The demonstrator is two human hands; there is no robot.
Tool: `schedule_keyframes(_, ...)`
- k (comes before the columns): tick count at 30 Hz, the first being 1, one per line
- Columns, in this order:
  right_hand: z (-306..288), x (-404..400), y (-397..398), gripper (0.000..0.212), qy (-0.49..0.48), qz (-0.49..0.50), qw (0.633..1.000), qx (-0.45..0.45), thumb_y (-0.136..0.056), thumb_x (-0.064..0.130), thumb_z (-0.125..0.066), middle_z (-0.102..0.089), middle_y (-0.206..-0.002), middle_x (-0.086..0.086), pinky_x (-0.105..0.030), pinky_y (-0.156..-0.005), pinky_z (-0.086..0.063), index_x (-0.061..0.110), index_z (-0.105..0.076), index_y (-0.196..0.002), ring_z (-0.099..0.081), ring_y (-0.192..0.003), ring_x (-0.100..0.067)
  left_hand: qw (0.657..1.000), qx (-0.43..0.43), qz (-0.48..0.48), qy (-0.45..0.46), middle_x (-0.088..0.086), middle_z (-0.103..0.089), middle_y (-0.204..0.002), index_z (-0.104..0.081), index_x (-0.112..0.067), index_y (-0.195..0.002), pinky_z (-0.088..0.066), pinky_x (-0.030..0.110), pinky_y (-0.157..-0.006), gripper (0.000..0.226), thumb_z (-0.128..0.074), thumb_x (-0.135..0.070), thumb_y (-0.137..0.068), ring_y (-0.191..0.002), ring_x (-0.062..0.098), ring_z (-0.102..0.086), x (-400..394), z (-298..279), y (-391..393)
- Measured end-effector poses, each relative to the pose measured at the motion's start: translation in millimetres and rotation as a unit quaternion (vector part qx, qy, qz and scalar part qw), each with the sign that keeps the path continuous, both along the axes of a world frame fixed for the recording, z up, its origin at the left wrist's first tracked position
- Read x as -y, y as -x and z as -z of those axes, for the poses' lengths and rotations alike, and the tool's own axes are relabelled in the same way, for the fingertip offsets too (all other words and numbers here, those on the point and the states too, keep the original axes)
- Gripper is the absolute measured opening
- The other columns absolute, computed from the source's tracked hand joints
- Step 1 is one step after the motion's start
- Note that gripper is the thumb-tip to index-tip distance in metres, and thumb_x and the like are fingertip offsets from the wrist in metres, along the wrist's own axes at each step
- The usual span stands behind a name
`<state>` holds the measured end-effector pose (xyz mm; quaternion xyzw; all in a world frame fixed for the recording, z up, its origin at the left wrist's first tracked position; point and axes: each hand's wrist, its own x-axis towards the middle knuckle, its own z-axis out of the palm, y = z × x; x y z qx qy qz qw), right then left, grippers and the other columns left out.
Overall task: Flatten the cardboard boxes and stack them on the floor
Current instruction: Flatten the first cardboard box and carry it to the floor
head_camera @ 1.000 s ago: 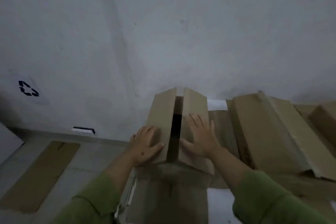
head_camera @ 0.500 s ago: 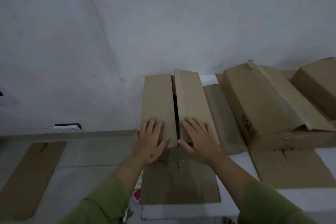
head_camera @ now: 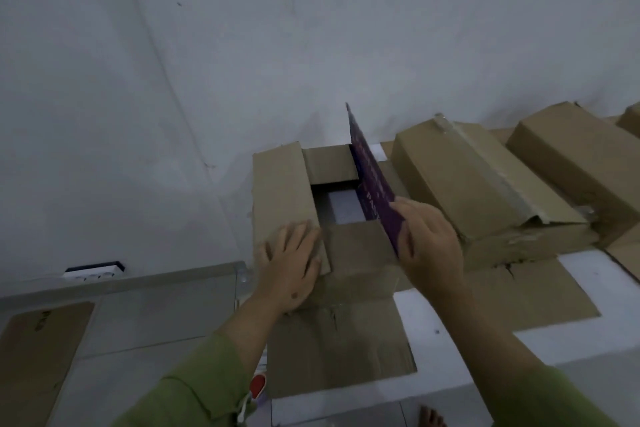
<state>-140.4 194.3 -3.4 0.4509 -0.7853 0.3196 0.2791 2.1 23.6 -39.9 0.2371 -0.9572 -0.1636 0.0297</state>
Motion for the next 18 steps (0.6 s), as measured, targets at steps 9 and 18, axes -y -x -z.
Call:
schedule_keyframes(9,-2,-29,19,0.039,-0.303,0.242,0.900,0.199,-0.090,0.029,-0.048,-0.042,-0.143,-0.005,-0.070,-0.108,-0.015,0.020,-0.051,-0.128,-0.022,-0.138,-0.034,0.997,-0.015,0.082,-0.008,-0.016,-0.001,-0.157,-0.046,-0.038,-0.125,0.010,0.056,-0.113,0.070,-0.006,-0.068,-0.076,-0.137,0.009,0.023,12,-20,-9)
schedule_keyframes(18,1,28,27,0.037,-0.442,0.149,0.876,0.127,-0.096,0.022,-0.038,-0.026,-0.152,-0.002,-0.073,-0.104,0.004,0.025,-0.042,-0.132,-0.003,-0.146,-0.027,0.943,-0.327,-0.063,-0.006,-0.005,-0.041,-0.138,-0.066,-0.017,-0.112,-0.018,0.038,-0.111,0.053,-0.030,-0.050,-0.091,-0.136,0.019,-0.027,61,-44,-79)
